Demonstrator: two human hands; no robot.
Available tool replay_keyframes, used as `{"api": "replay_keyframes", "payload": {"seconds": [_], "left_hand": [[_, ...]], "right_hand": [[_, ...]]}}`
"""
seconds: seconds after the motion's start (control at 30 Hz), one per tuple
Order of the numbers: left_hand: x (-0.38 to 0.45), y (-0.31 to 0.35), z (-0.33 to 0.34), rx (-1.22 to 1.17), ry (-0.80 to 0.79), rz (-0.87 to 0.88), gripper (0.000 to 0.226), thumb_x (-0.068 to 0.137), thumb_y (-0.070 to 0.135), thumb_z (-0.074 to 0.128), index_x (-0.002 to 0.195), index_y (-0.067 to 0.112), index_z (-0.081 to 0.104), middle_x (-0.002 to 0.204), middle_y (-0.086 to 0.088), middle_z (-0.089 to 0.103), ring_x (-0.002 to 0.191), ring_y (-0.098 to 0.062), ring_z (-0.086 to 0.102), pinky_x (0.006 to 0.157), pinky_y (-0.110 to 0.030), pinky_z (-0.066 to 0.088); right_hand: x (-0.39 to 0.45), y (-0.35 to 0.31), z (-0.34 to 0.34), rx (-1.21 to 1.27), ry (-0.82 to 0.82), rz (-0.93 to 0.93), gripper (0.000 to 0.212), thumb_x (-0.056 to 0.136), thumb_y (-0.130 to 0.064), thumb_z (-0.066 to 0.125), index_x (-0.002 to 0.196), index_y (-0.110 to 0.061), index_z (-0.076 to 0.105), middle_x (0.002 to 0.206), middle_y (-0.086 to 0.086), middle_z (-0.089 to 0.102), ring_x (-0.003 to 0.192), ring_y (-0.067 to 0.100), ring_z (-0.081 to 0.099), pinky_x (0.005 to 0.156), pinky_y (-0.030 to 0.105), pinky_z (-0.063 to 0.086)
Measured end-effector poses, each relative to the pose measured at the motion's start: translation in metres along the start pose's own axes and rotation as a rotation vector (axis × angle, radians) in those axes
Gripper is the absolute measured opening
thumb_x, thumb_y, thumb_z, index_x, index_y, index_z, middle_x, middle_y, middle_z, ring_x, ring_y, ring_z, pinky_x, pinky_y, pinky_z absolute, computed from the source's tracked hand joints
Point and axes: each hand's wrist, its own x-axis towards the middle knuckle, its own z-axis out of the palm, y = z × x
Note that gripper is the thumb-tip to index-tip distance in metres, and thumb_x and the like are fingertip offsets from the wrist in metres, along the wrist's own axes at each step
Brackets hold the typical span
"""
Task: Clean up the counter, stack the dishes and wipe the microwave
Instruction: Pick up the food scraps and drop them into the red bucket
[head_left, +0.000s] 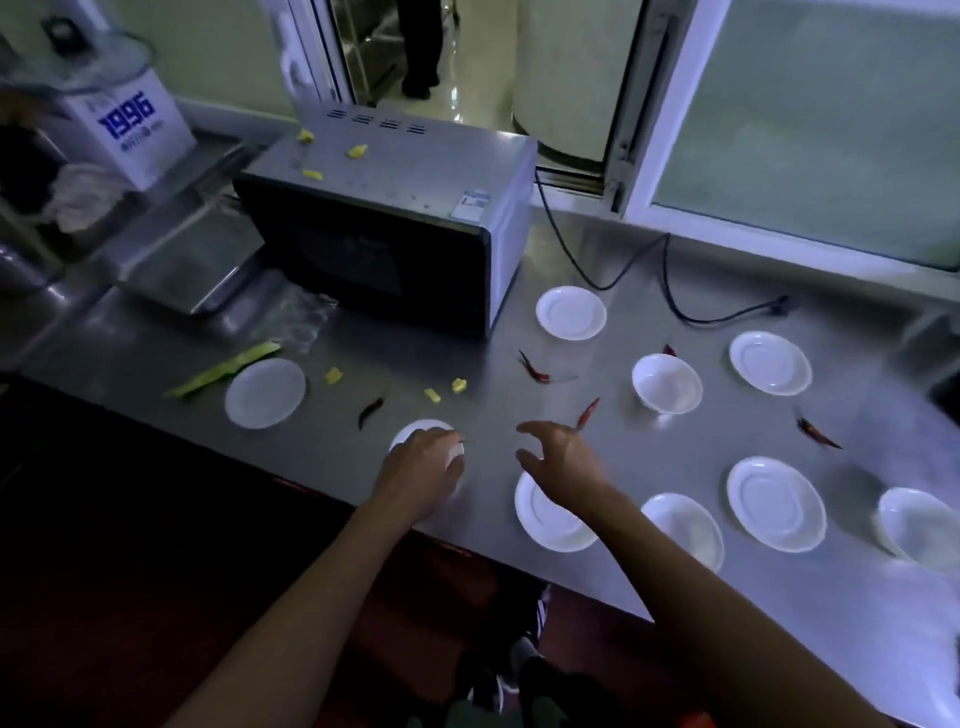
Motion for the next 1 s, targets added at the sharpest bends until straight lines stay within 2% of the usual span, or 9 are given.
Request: {"api": "replay_keyframes", "payload": {"seconds": [0.1, 0.23, 0.33, 0.47, 0.53, 0.67, 0.73, 0.87, 1.0], "left_hand": [[0.018, -0.014, -0.009, 0.008, -0.011, -0.053, 0.033, 0.093, 0.027, 0.056, 0.125, 0.023, 0.065, 0.13, 0.005, 0.062, 0.121, -0.021, 0.055, 0.098, -0.036, 0.045], [0.037, -0.026, -0.014, 0.006, 0.022, -0.17, 0.034, 0.097, 0.036, 0.055, 0.129, 0.026, 0.06, 0.133, 0.008, 0.06, 0.122, -0.019, 0.053, 0.097, -0.032, 0.042], [0.047, -0.034, -0.013, 0.013, 0.02, -0.207, 0.036, 0.098, 0.037, 0.054, 0.133, 0.026, 0.059, 0.137, 0.008, 0.058, 0.132, -0.018, 0.047, 0.109, -0.034, 0.034], [0.056, -0.042, -0.011, 0.034, 0.026, -0.207, 0.035, 0.098, 0.033, 0.054, 0.131, 0.026, 0.061, 0.134, 0.011, 0.06, 0.132, -0.014, 0.044, 0.112, -0.033, 0.03], [0.063, -0.045, -0.011, 0.033, 0.033, -0.193, 0.029, 0.097, 0.029, 0.055, 0.124, 0.024, 0.064, 0.124, 0.01, 0.064, 0.122, -0.016, 0.051, 0.107, -0.033, 0.034], [0.085, -0.055, -0.011, 0.058, -0.021, -0.123, 0.007, 0.092, 0.024, 0.052, 0.091, 0.022, 0.059, 0.088, 0.007, 0.06, 0.087, -0.02, 0.06, 0.075, -0.034, 0.047], [0.1, -0.064, -0.009, 0.049, -0.043, -0.113, 0.008, 0.092, 0.025, 0.053, 0.096, 0.024, 0.06, 0.093, 0.008, 0.06, 0.089, -0.019, 0.059, 0.073, -0.036, 0.051], [0.126, -0.084, 0.003, 0.026, -0.068, -0.113, 0.028, 0.096, 0.029, 0.058, 0.123, 0.027, 0.062, 0.123, 0.009, 0.062, 0.112, -0.016, 0.055, 0.087, -0.037, 0.051], [0.152, -0.101, 0.012, 0.057, -0.12, -0.048, 0.032, 0.093, 0.022, 0.06, 0.124, 0.027, 0.062, 0.126, 0.009, 0.061, 0.115, -0.015, 0.052, 0.089, -0.033, 0.046]], "right_hand": [[0.033, -0.004, 0.004, -0.016, -0.048, -0.029, 0.04, 0.095, -0.029, 0.063, 0.134, -0.02, 0.06, 0.138, 0.001, 0.061, 0.12, 0.022, 0.06, 0.104, 0.035, 0.047], [0.07, -0.007, 0.01, -0.007, -0.11, -0.059, 0.041, 0.097, -0.03, 0.062, 0.137, -0.021, 0.057, 0.141, 0.001, 0.058, 0.123, 0.022, 0.058, 0.107, 0.038, 0.046], [0.092, -0.004, 0.013, -0.004, -0.14, -0.095, 0.041, 0.097, -0.029, 0.061, 0.137, -0.02, 0.056, 0.141, 0.002, 0.057, 0.124, 0.022, 0.057, 0.108, 0.035, 0.045], [0.113, -0.002, 0.018, -0.007, -0.163, -0.123, 0.041, 0.096, -0.028, 0.062, 0.136, -0.02, 0.057, 0.139, 0.004, 0.059, 0.121, 0.023, 0.059, 0.106, 0.037, 0.047], [0.121, -0.001, 0.021, -0.011, -0.177, -0.124, 0.042, 0.096, -0.027, 0.062, 0.136, -0.02, 0.057, 0.138, 0.004, 0.06, 0.121, 0.023, 0.059, 0.106, 0.038, 0.047], [0.14, -0.002, 0.03, -0.015, -0.185, -0.115, 0.04, 0.096, -0.024, 0.063, 0.135, -0.019, 0.058, 0.137, 0.004, 0.061, 0.119, 0.024, 0.061, 0.104, 0.037, 0.049], [0.151, -0.004, 0.035, -0.021, -0.187, -0.102, 0.039, 0.095, -0.021, 0.063, 0.133, -0.018, 0.06, 0.136, 0.006, 0.061, 0.117, 0.026, 0.062, 0.101, 0.038, 0.05], [0.17, -0.011, 0.045, -0.048, -0.169, -0.067, 0.036, 0.093, -0.015, 0.061, 0.128, -0.017, 0.063, 0.133, 0.006, 0.063, 0.113, 0.028, 0.063, 0.097, 0.04, 0.052], [0.185, -0.023, 0.063, -0.14, -0.169, -0.048, 0.036, 0.095, -0.018, 0.059, 0.13, -0.016, 0.062, 0.136, 0.005, 0.061, 0.118, 0.028, 0.059, 0.1, 0.038, 0.047]]}}
